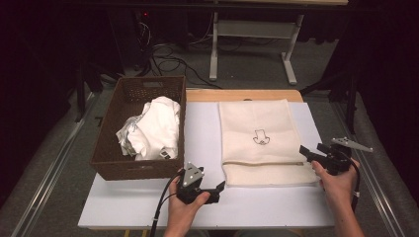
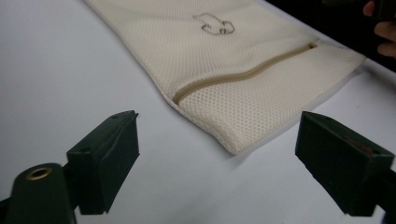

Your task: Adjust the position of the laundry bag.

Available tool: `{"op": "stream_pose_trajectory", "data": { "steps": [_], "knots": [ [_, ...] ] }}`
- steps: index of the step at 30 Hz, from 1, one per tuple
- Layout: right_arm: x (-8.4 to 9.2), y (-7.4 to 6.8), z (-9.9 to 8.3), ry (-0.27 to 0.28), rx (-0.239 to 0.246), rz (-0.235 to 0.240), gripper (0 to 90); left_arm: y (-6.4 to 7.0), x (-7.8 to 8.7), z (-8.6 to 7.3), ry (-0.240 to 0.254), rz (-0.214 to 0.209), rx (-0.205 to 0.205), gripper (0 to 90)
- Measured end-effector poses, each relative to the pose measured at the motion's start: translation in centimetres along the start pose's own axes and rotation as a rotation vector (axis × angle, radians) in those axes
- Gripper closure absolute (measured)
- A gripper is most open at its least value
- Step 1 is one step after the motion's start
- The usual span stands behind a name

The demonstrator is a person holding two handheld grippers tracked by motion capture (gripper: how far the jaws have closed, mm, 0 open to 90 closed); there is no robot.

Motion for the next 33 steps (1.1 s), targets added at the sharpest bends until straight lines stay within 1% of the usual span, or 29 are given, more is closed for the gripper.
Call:
{"op": "stream_pose_trajectory", "data": {
  "steps": [1, 2, 3, 4, 5, 6, 7, 8, 9, 10, 11, 12, 13, 14, 15, 16, 17, 19, 20, 21, 22, 23, 24, 25, 26, 27, 29, 30, 33],
  "knots": [
    [-0.5, 0.3, -0.1, -0.014, 0.004, -0.004, 27.7, 0.2, -0.6, 0.0, -0.015, -0.008, -0.001, 15.5],
    [-1.0, 0.5, -0.2, -0.029, -0.002, -0.012, 32.8, 0.4, -1.1, 0.0, -0.027, -0.003, -0.004, 15.5],
    [-1.4, 0.7, -0.3, -0.047, -0.013, -0.023, 33.5, 0.6, -1.6, 0.0, -0.033, -0.002, -0.006, 16.0],
    [-1.4, 0.7, -0.3, -0.047, -0.013, -0.023, 33.5, 0.6, -1.6, 0.0, -0.033, -0.002, -0.006, 16.5],
    [-2.1, 1.1, -0.6, -0.067, -0.042, -0.035, 36.2, 0.9, -2.4, 0.1, -0.05, -0.001, 0.005, 17.0],
    [-2.1, 1.1, -0.6, -0.067, -0.042, -0.035, 36.2, 0.9, -2.4, 0.1, -0.05, -0.001, 0.005, 16.8],
    [-2.9, 1.3, -1.0, -0.1, -0.064, -0.031, 38.4, 1.2, -3.1, 0.1, -0.067, -0.005, 0.012, 17.4],
    [-2.9, 1.3, -1.0, -0.1, -0.064, -0.031, 38.4, 1.2, -3.1, 0.1, -0.067, -0.005, 0.012, 18.5],
    [-3.2, 1.4, -1.2, -0.116, -0.047, -0.063, 40.6, 1.6, -4.0, 0.1, -0.101, 0.015, 0.022, 20.1],
    [-3.3, 1.4, -1.2, -0.118, -0.045, -0.077, 40.7, 1.6, -4.0, 0.1, -0.101, 0.015, 0.022, 21.7],
    [-3.5, 1.5, -1.3, -0.12, -0.042, -0.087, 41.6, 1.8, -4.6, -0.1, -0.141, 0.03, 0.033, 23.2],
    [-3.5, 1.5, -1.3, -0.12, -0.042, -0.087, 41.6, 1.8, -4.6, -0.1, -0.141, 0.03, 0.033, 25.5],
    [-3.7, 1.6, -1.4, -0.132, -0.047, -0.106, 42.5, 1.9, -5.2, -0.3, -0.178, 0.045, 0.037, 27.1],
    [-3.7, 1.6, -1.4, -0.132, -0.047, -0.106, 42.5, 1.9, -5.2, -0.3, -0.178, 0.045, 0.037, 28.0],
    [-3.8, 1.7, -1.4, -0.141, -0.045, -0.108, 43.1, 1.9, -5.3, -0.3, -0.183, 0.054, 0.036, 28.0],
    [-4.0, 1.7, -1.6, -0.138, -0.028, -0.108, 44.7, 2.0, -5.4, -0.3, -0.182, 0.058, 0.033, 32.7],
    [-4.0, 1.6, -1.6, -0.139, -0.029, -0.107, 45.9, 2.1, -5.4, -0.2, -0.181, 0.052, 0.034, 34.6],
    [-4.0, 1.4, -1.7, -0.14, -0.016, -0.105, 52.6, 2.3, -5.4, -0.2, -0.184, 0.051, 0.02, 42.6],
    [-4.0, 1.4, -1.7, -0.14, -0.016, -0.105, 52.6, 2.3, -5.4, -0.2, -0.184, 0.051, 0.02, 46.0],
    [-4.1, 0.8, -1.9, -0.146, 0.028, -0.121, 58.9, 2.5, -5.5, -0.3, -0.185, 0.072, 0.006, 51.2],
    [-4.2, 0.6, -1.9, -0.146, 0.047, -0.13, 62.3, 2.5, -5.5, -0.2, -0.187, 0.065, 0.013, 59.3],
    [-4.2, 0.3, -1.9, -0.155, 0.073, -0.151, 66.5, 2.4, -5.6, -0.2, -0.186, 0.069, 0.007, 64.1],
    [-4.2, 0.3, -1.9, -0.155, 0.073, -0.151, 66.5, 2.4, -5.6, -0.2, -0.186, 0.069, 0.007, 71.5],
    [-4.1, 0.1, -1.9, -0.167, 0.067, -0.146, 77.2, 2.4, -5.6, -0.3, -0.189, 0.044, 0.006, 77.7],
    [-4.1, 0.1, -1.9, -0.167, 0.067, -0.146, 77.2, 2.4, -5.6, -0.3, -0.189, 0.044, 0.006, 80.7],
    [-4.0, 0.2, -1.9, -0.172, 0.053, -0.132, 85.1, 2.3, -5.6, -0.2, -0.177, 0.026, 0.003, 83.9],
    [-3.8, 0.4, -1.9, -0.172, 0.028, -0.112, 87.1, 2.2, -5.5, -0.2, -0.175, 0.017, -0.001, 85.4],
    [-3.7, 0.4, -1.9, -0.176, 0.026, -0.106, 87.5, 2.1, -5.2, -0.1, -0.165, 0.003, 0.009, 85.6],
    [-3.6, 0.1, -1.9, -0.171, 0.009, -0.093, 88.2, 1.7, -4.6, 0.1, -0.15, 0.0, 0.018, 85.7]
  ]
}}
Point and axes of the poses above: each handheld gripper's, and its own axes: x roughly backward along the jaws, z roughly out of its top, y roughly to its right, the point moved 1 cm from there along -x, roughly forward along the jaws, and after that the axes turned 2 degrees about z, right-handed, at the moved point
